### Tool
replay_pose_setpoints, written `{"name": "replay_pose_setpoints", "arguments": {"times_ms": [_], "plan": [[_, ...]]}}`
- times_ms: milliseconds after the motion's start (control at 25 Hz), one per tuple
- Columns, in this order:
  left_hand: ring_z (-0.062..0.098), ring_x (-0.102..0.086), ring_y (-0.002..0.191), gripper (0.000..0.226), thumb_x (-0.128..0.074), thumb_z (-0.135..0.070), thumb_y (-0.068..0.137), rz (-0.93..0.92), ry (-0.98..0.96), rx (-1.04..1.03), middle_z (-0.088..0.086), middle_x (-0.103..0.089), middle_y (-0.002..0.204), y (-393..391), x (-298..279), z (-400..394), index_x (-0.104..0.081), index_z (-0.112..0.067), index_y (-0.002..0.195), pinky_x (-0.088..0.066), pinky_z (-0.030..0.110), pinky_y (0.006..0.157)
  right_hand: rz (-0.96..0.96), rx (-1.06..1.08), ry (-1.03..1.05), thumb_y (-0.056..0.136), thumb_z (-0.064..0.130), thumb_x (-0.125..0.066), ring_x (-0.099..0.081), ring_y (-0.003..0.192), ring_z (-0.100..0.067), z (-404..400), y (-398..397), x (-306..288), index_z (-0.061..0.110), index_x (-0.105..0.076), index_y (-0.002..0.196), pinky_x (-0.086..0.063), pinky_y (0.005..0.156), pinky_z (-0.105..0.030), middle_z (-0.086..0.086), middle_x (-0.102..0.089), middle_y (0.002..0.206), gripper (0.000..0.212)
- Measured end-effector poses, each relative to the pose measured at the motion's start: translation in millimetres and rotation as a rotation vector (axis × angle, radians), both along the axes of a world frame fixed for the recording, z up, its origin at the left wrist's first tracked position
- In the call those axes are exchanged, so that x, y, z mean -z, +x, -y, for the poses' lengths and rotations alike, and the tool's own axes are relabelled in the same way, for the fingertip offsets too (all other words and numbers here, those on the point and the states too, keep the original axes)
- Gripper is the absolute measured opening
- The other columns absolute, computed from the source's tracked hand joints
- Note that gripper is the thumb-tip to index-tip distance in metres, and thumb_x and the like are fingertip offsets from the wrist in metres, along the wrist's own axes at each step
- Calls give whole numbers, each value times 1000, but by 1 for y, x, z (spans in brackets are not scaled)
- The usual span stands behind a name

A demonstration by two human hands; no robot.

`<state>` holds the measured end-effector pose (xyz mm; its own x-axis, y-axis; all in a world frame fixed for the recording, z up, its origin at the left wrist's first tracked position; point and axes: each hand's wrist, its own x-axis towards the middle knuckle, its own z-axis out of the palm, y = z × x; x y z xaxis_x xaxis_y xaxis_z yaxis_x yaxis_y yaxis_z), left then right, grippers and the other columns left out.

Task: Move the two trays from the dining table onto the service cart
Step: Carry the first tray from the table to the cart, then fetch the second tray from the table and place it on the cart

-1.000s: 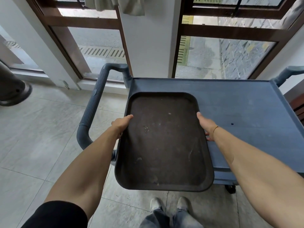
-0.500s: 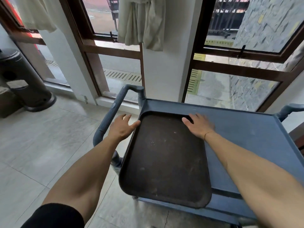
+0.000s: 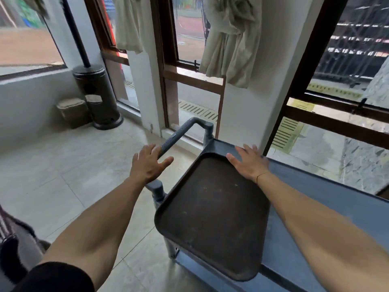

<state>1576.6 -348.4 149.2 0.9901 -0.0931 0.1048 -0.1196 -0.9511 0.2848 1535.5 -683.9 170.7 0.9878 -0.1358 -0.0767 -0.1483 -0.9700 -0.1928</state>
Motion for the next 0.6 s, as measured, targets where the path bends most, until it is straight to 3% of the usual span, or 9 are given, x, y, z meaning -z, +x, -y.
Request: {"name": "replay_pose_setpoints", "arguments": {"times_ms": [280,480,600], "plan": [[26,-14,152,80,-33,-74,91,-15,28,-306,4,-23,165,-83,-11,-87,-28,-28,156,-16,57,119,11,-348,9,89,77,-16,5,151,-23,-82,21,-3,36,-20,155,-5,115,-63,3,-9,166,78],[20,-1,154,83,-32,-73,92,-44,-11,-546,-1,-12,168,-163,-20,-158,-17,-27,159,-2,51,122,28,-556,54,88,77,-18,3,151,-23,-174,17,-7,36,-23,153,-7,115,-62,3,-10,165,78],[19,-1,154,85,-32,-74,92,-33,-25,-675,-1,-11,168,-213,-24,-201,-15,-26,159,-3,51,122,11,-704,59,89,77,-18,4,151,-25,-239,8,-13,34,-20,154,-8,116,-63,1,-9,166,79]]}}
